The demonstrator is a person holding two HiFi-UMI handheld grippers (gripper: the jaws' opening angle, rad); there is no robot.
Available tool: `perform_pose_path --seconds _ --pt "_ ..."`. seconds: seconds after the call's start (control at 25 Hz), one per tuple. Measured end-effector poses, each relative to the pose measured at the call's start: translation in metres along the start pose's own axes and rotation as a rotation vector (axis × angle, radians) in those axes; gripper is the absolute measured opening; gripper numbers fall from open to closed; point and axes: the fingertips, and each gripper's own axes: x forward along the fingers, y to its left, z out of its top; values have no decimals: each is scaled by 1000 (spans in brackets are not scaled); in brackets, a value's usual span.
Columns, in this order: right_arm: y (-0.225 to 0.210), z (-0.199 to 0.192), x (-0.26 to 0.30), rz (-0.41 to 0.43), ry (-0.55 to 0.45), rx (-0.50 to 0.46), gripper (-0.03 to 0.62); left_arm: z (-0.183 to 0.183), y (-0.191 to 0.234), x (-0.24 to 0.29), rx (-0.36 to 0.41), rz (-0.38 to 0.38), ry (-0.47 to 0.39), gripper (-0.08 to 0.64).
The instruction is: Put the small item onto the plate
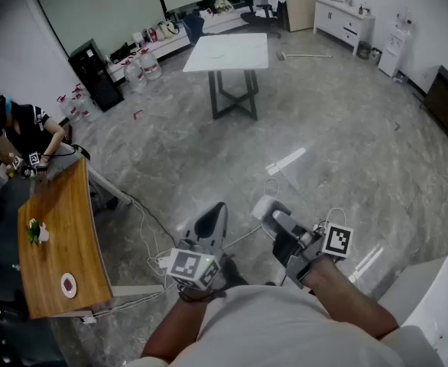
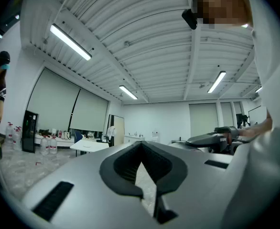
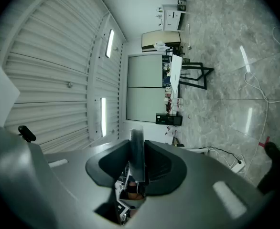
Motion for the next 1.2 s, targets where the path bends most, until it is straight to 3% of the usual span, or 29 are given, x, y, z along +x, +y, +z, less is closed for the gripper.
perform_pose_path --seconds 0.36,0.64,1.0,1.2 --pt "-8 3 1 -1 -16 4 97 -3 9 2 -8 3 -2 6" --pt "-13 7 31 4 -19 -17 97 -7 43 12 -26 -6 3 6" --pt "-31 25 119 -14 -35 -44 97 4 133 38 -28 -4 -6 6" --pt "-32 36 186 -17 -74 -51 97 28 194 61 -20 -48 1 6"
